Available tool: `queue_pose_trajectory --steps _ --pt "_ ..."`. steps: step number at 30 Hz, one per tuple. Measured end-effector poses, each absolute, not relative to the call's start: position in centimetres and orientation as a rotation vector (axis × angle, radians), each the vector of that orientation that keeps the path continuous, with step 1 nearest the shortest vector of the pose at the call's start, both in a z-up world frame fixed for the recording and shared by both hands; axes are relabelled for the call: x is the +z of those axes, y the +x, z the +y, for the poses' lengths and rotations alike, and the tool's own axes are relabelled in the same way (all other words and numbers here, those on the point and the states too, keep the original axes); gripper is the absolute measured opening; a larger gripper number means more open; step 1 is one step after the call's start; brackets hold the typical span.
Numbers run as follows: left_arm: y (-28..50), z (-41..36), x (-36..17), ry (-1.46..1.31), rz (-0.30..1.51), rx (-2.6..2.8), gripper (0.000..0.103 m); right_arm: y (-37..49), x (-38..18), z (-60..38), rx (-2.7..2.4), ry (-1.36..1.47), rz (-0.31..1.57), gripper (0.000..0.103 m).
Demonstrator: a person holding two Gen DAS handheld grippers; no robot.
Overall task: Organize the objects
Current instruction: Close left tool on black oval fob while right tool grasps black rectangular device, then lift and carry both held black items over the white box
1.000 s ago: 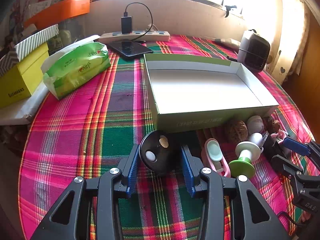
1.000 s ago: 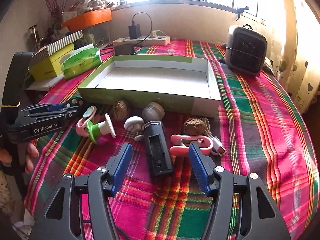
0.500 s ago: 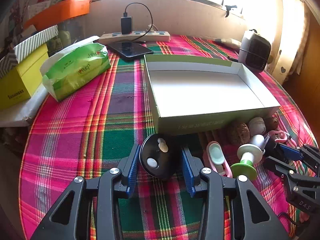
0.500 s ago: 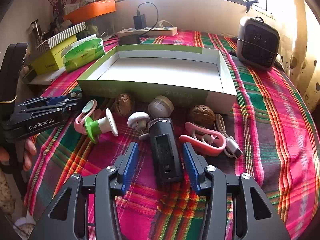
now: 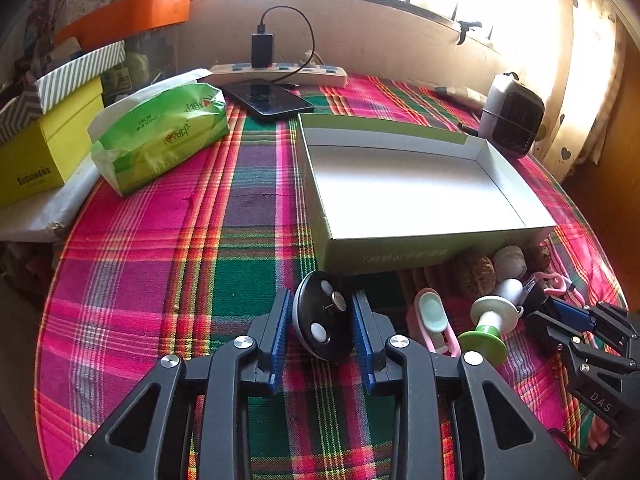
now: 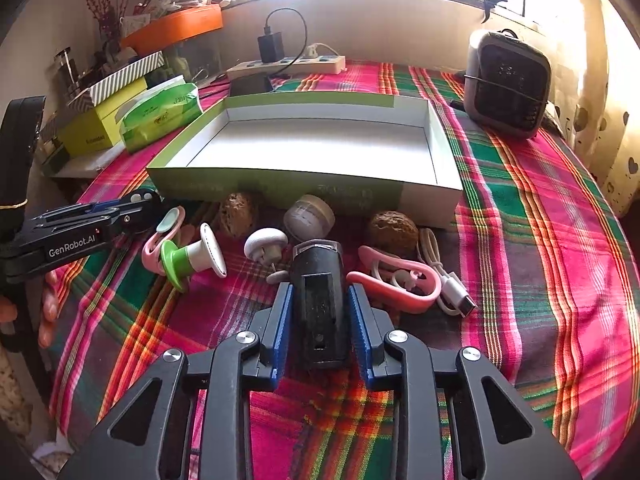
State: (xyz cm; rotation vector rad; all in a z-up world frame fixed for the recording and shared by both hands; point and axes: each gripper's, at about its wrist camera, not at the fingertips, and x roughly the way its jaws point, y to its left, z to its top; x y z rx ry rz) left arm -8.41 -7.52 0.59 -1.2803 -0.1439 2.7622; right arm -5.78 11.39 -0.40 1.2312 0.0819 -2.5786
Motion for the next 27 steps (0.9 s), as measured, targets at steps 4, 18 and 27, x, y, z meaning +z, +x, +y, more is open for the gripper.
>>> queue_pose_trajectory --steps 4,18,27 --pt "-8.3 -7.6 0.6 -1.278 -0.154 2.764 0.026 -5.8 -0.4 11.4 -2.579 1.229 0.082 0.029" --pt "-7.7 -7.7 1.0 -1.264 -0.145 2.772 0.025 -5.4 -0.2 11.4 -2.588 1.212 0.065 0.029" --pt "-6.7 -7.4 3.4 -1.195 -0.136 2.776 0.025 -4.9 1.0 11.5 -2.583 1.174 0.046 0.029"
